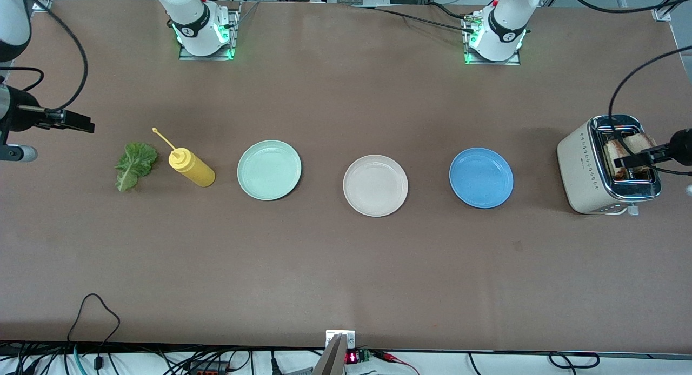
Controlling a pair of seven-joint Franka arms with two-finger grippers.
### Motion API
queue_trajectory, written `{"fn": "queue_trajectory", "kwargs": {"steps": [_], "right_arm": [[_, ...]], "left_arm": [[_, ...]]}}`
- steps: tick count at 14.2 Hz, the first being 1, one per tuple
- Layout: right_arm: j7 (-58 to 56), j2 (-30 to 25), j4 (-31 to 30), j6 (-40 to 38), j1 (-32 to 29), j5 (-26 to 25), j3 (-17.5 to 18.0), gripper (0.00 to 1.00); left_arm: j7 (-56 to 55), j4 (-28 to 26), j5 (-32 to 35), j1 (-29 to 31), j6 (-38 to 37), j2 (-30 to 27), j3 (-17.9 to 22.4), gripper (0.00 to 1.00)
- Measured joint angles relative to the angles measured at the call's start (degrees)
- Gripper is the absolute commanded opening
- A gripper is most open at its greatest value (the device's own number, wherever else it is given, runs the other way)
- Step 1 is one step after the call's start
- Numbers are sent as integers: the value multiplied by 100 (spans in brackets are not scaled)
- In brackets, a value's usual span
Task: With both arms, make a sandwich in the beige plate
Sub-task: 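Reach the left gripper to the toaster and grasp a bread slice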
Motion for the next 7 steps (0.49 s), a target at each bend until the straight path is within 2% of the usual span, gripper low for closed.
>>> {"fn": "queue_trajectory", "kwargs": {"steps": [7], "right_arm": [[-167, 146, -6, -115, -147, 0, 0, 100]], "left_arm": [[6, 26, 181, 189, -127, 676, 3, 100]]}}
